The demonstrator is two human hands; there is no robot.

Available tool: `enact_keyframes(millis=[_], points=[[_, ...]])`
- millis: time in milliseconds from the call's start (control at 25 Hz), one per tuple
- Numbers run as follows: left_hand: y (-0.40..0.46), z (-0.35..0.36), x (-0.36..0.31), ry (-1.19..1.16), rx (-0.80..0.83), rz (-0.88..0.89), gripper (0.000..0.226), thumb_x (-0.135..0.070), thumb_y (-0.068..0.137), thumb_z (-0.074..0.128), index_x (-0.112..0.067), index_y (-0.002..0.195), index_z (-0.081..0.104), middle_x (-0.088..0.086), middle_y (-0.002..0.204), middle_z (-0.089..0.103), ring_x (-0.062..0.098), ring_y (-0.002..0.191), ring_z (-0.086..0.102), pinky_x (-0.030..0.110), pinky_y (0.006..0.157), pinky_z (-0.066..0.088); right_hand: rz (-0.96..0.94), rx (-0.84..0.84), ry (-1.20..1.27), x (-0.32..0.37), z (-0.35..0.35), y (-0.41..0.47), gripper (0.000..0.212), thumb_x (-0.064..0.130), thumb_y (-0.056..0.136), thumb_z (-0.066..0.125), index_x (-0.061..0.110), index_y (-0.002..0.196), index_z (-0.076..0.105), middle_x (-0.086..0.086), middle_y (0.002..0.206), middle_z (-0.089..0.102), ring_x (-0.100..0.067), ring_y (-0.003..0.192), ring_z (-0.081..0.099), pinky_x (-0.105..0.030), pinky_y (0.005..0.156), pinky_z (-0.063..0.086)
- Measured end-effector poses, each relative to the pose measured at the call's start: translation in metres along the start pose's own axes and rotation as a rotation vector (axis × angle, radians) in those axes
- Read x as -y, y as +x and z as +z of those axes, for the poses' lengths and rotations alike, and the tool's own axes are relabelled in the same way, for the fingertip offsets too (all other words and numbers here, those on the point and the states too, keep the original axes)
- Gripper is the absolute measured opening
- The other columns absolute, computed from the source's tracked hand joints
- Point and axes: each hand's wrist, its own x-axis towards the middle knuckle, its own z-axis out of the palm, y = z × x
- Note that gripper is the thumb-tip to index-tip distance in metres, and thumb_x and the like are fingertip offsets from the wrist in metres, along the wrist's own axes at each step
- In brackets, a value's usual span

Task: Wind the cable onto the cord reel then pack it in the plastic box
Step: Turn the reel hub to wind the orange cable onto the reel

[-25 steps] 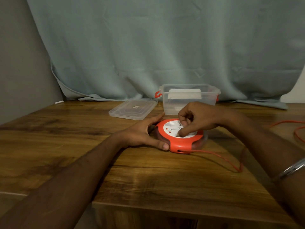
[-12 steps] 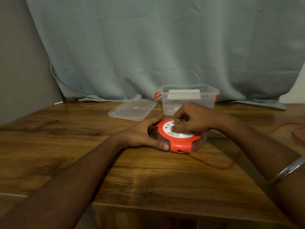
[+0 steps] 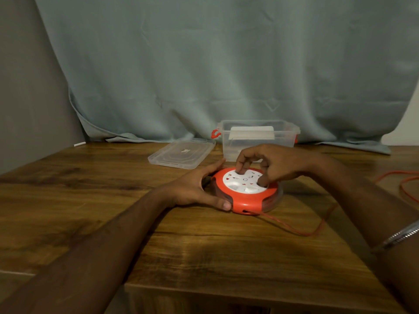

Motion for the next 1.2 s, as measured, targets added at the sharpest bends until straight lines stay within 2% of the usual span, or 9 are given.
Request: enact_keyframes(millis=[80,240,360,520,640,760,880,1040,1200], points=[[0.0,0.0,0.0,0.001,-0.002,0.0,0.133,-0.057,0.057,0.097,-0.049,0.162,0.016,-0.015,0.168,0.028,0.01,0.151,0.032,0.02,0.112,0.033,0.019,0.008,0.021,-0.002,-0.002,-0.001,0.058,-0.004,0.071,0.08,0.026,0.118,0.062,0.008,0.116,0.075,0.006,0.094,0.067,-0.01,0.064,0.045],[0.0,0.0,-0.002,0.016,-0.002,0.004,0.134,-0.061,0.055,0.095,-0.05,0.162,0.016,-0.014,0.169,0.027,0.011,0.151,0.032,0.029,0.119,0.033,0.039,-0.001,0.003,-0.003,-0.004,-0.004,0.051,0.015,0.075,0.088,0.031,0.113,0.058,0.008,0.111,0.073,-0.005,0.101,0.067,-0.018,0.069,0.048],[0.0,0.0,-0.001,0.016,-0.012,0.014,0.135,-0.063,0.053,0.095,-0.047,0.163,0.018,-0.015,0.168,0.028,0.009,0.15,0.033,0.026,0.118,0.033,0.028,-0.035,-0.025,0.001,-0.002,-0.005,0.042,0.026,0.074,0.09,0.029,0.103,0.061,0.005,0.101,0.073,0.003,0.085,0.065,-0.017,0.062,0.047],[0.0,0.0,0.001,0.011,-0.015,0.016,0.135,-0.064,0.052,0.096,-0.048,0.162,0.018,-0.017,0.167,0.029,0.004,0.148,0.034,0.015,0.11,0.033,0.027,-0.047,-0.049,0.006,0.002,-0.002,0.028,0.03,0.072,0.09,0.022,0.082,0.065,-0.009,0.087,0.071,-0.017,0.077,0.064,-0.039,0.068,0.051],[0.0,0.0,0.001,0.007,-0.016,0.018,0.134,-0.062,0.053,0.096,-0.048,0.162,0.018,-0.018,0.167,0.029,0.001,0.146,0.034,0.006,0.102,0.034,0.037,-0.052,-0.079,0.006,0.005,0.0,0.032,0.033,0.072,0.088,0.023,0.064,0.059,0.009,0.062,0.061,-0.004,0.064,0.058,-0.034,0.062,0.045],[0.0,0.0,0.001,0.008,-0.014,0.024,0.133,-0.059,0.056,0.097,-0.047,0.162,0.018,-0.017,0.167,0.03,0.005,0.148,0.034,0.016,0.112,0.034,0.045,-0.076,-0.116,0.008,0.008,0.002,0.04,0.034,0.075,0.087,0.022,0.056,0.054,0.015,0.05,0.056,0.005,0.057,0.058,-0.027,0.058,0.042],[0.0,0.001,0.0,0.001,-0.018,0.032,0.133,-0.056,0.057,0.098,-0.045,0.163,0.018,-0.017,0.166,0.032,0.005,0.15,0.035,0.029,0.122,0.033,0.048,-0.105,-0.123,0.013,0.013,0.001,0.043,0.04,0.075,0.084,0.019,0.052,0.054,0.009,0.046,0.053,-0.005,0.053,0.055,-0.034,0.06,0.046],[-0.001,0.001,0.0,-0.007,-0.016,0.038,0.133,-0.052,0.058,0.098,-0.043,0.164,0.018,-0.019,0.165,0.033,0.002,0.148,0.035,0.022,0.119,0.033,0.004,-0.153,-0.197,0.02,0.018,0.002,0.051,0.043,0.078,0.079,0.016,0.044,0.051,0.005,0.041,0.047,-0.009,0.044,0.044,-0.038,0.054,0.042],[0.0,0.0,0.0,-0.001,-0.004,0.021,0.131,-0.052,0.06,0.098,-0.042,0.164,0.019,-0.017,0.166,0.033,0.005,0.148,0.036,0.024,0.119,0.034,-0.038,-0.184,-0.259,0.023,0.024,0.007,0.057,0.042,0.083,0.073,0.017,0.041,0.042,0.003,0.039,0.037,-0.013,0.041,0.037,-0.034,0.049,0.031]])
